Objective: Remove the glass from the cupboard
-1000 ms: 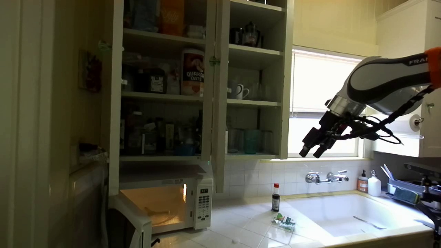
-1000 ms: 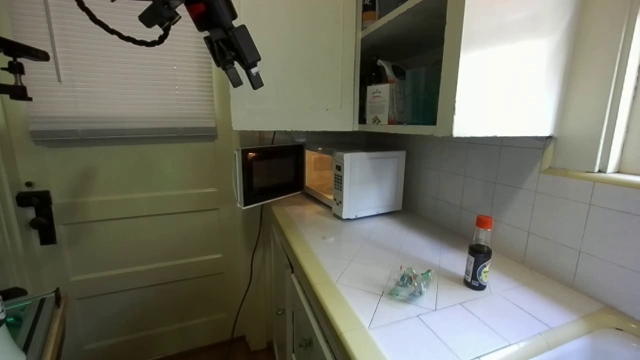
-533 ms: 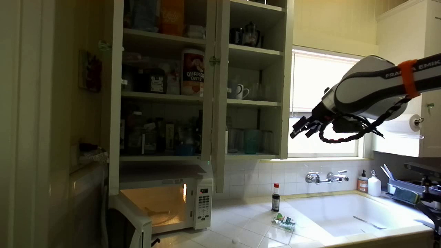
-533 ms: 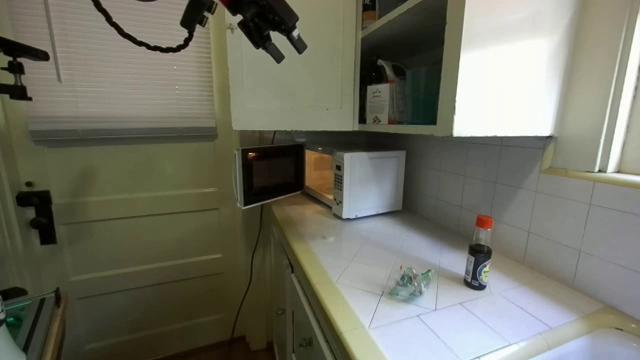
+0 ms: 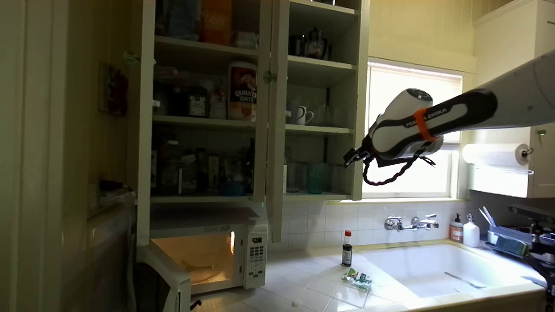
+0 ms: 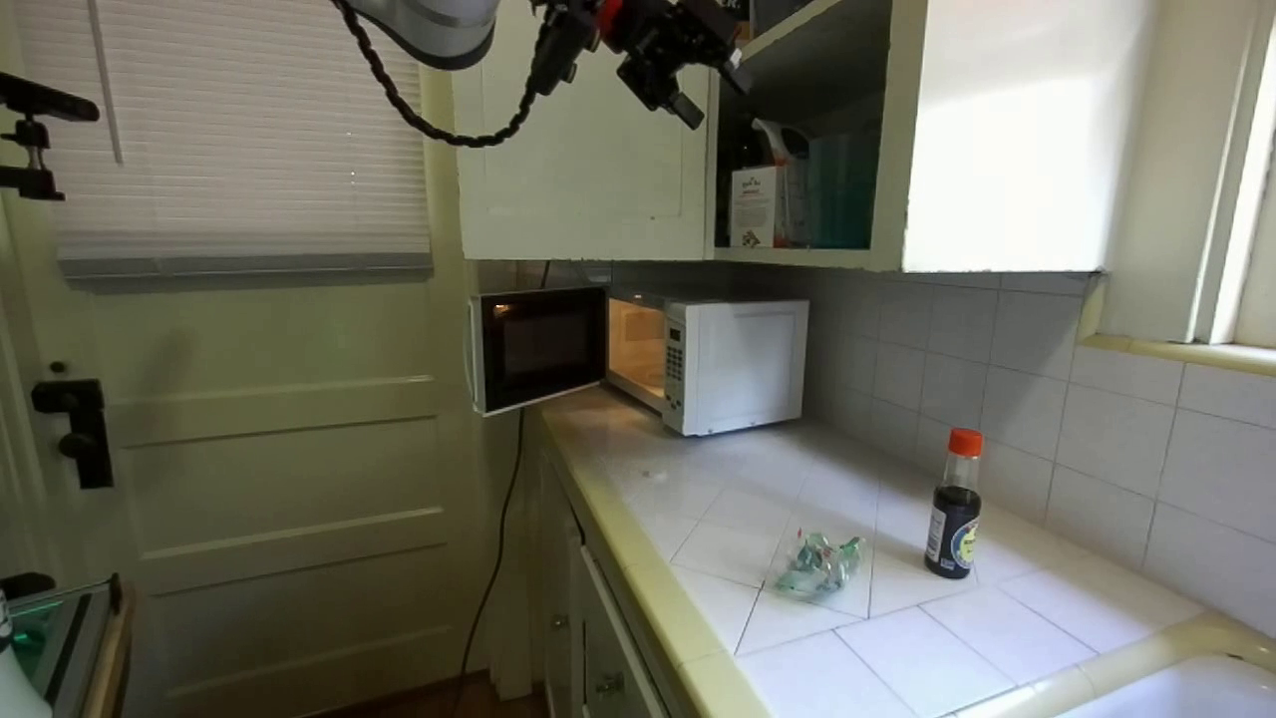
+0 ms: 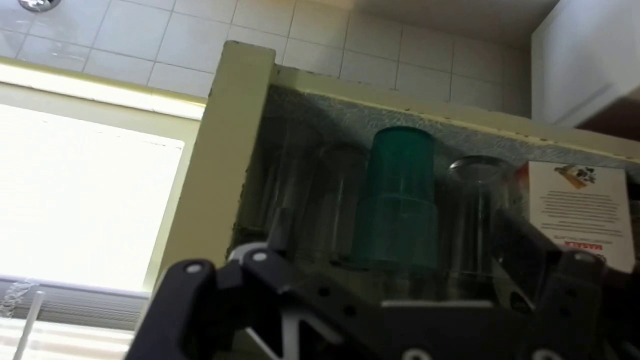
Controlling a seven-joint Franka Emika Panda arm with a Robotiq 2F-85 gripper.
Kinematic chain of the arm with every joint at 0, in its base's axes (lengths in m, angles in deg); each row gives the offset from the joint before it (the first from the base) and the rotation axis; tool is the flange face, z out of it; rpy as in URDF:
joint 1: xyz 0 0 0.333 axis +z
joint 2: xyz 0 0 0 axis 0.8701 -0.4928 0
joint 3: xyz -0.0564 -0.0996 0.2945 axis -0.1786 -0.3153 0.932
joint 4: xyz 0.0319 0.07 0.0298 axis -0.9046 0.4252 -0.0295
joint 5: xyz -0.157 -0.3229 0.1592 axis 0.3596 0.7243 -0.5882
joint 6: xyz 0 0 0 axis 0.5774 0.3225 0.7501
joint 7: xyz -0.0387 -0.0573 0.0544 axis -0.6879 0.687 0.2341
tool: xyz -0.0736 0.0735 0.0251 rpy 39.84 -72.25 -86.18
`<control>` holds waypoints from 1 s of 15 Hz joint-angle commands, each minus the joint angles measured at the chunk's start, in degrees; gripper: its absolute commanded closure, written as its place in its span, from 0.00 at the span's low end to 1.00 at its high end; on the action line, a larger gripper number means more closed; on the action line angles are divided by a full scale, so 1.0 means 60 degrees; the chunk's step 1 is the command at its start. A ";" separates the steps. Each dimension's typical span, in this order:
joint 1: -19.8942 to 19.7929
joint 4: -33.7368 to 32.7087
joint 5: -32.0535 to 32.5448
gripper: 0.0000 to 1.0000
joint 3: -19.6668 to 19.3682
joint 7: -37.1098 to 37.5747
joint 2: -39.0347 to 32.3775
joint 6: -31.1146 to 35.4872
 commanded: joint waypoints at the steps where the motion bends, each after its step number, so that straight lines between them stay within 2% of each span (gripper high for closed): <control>1: 0.0141 -0.2368 -0.0204 0.00 -0.0038 0.0482 -0.1926 -0.0817; 3: 0.0365 -0.2949 -0.1062 0.00 -0.0043 -0.0088 -0.2350 -0.1348; 4: 0.0247 -0.2087 -0.0449 0.00 -0.0092 0.0200 -0.1812 -0.0697; 8: 0.0386 -0.2828 -0.0876 0.00 -0.0046 0.0084 -0.2363 -0.1019; 15: 0.0481 -0.2573 0.0705 0.00 -0.0436 0.2487 -0.3460 0.1552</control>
